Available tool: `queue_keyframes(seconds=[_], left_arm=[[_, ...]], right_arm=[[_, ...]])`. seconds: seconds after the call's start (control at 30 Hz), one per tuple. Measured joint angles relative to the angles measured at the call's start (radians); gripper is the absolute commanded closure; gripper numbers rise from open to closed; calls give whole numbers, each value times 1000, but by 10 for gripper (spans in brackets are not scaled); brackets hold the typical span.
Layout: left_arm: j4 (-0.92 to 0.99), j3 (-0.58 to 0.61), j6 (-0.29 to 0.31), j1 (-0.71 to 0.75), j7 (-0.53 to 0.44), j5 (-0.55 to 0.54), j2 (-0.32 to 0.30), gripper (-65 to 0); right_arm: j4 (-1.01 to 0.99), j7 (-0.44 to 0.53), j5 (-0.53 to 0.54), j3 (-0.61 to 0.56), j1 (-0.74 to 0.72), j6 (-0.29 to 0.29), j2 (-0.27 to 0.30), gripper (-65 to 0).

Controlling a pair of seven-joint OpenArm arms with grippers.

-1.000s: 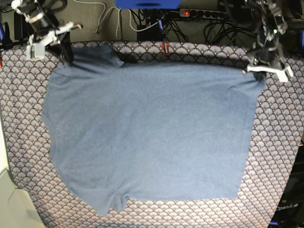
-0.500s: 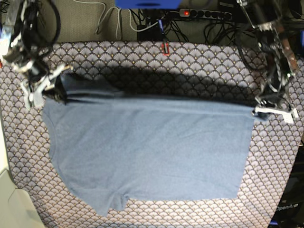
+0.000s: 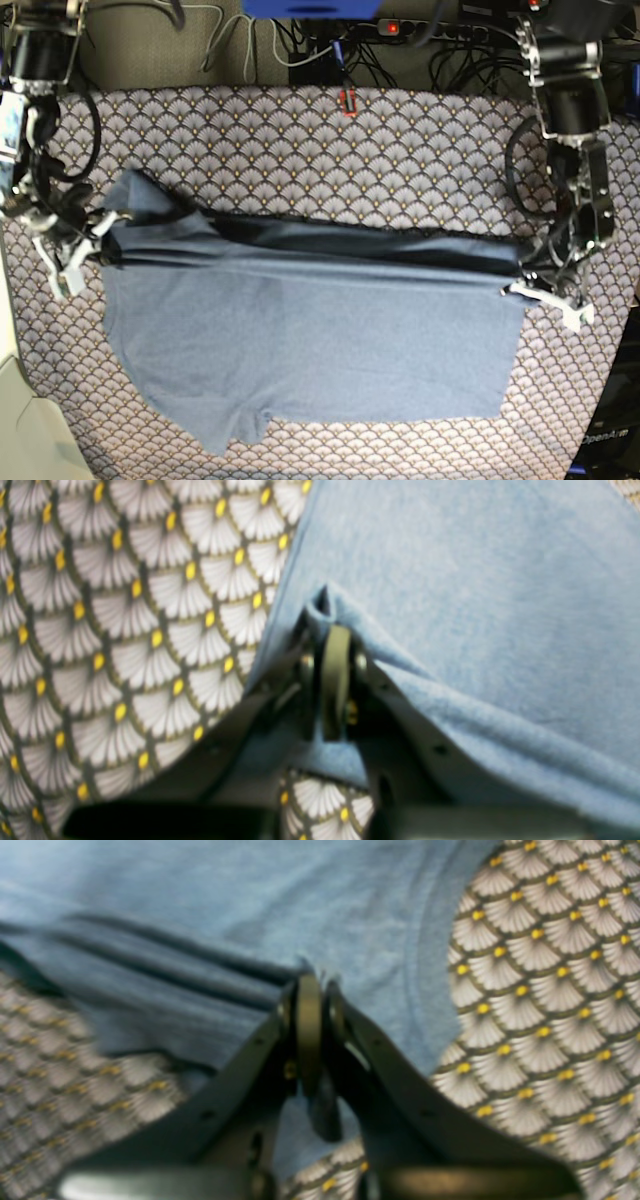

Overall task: Fold the T-shirt properly
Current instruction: 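Lift the shoulder edge with both grippers and fold it toward the hem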

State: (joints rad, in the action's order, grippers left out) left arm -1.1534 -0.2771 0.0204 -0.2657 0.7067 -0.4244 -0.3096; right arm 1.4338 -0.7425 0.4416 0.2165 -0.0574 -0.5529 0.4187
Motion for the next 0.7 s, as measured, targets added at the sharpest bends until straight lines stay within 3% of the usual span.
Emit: queue_keyframes(seconds=[0.17,0.37,0.7], left_arm=[[43,12,-2,-37,-24,124,33,-4],[49,14,-2,-29,-101,179,43,-4],[48,14,-9,-14,-106,185,39,-4]], right_arm=[[-89,92,-137,-89,-99,1,2,0],[-116,171,-328,-204,-147,2,-1,0],[-255,265,-596,-235,-283,6,-119,0]])
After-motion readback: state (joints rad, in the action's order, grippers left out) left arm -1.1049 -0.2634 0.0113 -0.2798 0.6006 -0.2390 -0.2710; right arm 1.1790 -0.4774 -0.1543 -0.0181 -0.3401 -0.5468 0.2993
